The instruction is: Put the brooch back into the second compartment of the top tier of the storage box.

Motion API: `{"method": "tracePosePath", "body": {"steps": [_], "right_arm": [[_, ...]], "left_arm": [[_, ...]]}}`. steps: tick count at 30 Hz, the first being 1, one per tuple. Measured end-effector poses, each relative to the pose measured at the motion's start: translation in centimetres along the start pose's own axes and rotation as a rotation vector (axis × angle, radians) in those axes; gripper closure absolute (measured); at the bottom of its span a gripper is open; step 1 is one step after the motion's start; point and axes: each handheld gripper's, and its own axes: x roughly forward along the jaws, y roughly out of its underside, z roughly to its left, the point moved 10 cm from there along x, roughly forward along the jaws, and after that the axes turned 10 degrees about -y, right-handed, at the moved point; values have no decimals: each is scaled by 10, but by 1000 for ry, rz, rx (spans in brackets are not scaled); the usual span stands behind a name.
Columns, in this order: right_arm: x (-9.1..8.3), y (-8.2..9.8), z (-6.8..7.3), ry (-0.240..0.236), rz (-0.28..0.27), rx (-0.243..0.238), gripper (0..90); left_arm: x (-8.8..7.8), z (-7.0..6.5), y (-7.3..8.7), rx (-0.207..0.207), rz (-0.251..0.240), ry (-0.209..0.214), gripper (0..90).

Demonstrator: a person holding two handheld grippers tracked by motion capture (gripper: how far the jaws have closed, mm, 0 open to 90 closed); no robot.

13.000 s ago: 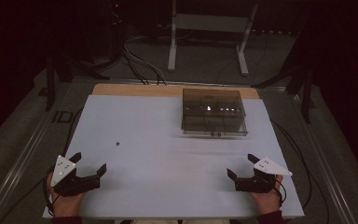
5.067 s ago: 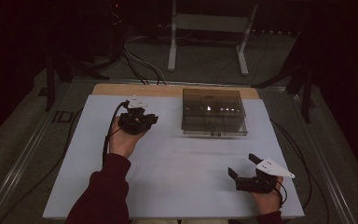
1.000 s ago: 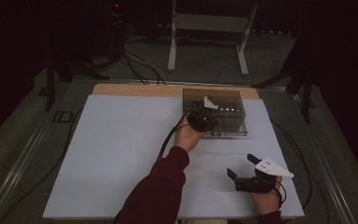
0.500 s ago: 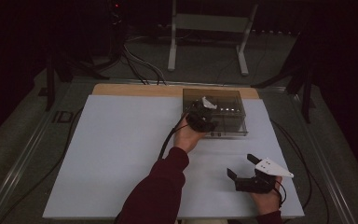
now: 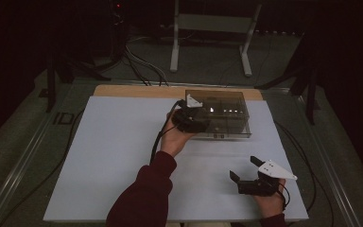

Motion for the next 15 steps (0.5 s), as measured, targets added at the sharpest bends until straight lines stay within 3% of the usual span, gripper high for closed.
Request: {"method": "tracePosePath", "body": {"steps": [7, 15], "right_arm": [[1, 1, 0, 1, 3, 0, 0], [1, 1, 0, 0, 5, 4, 0]], "left_arm": [[-21, 23, 6, -20, -19, -33, 310], [-47, 49, 26, -23, -21, -80, 193]]}}
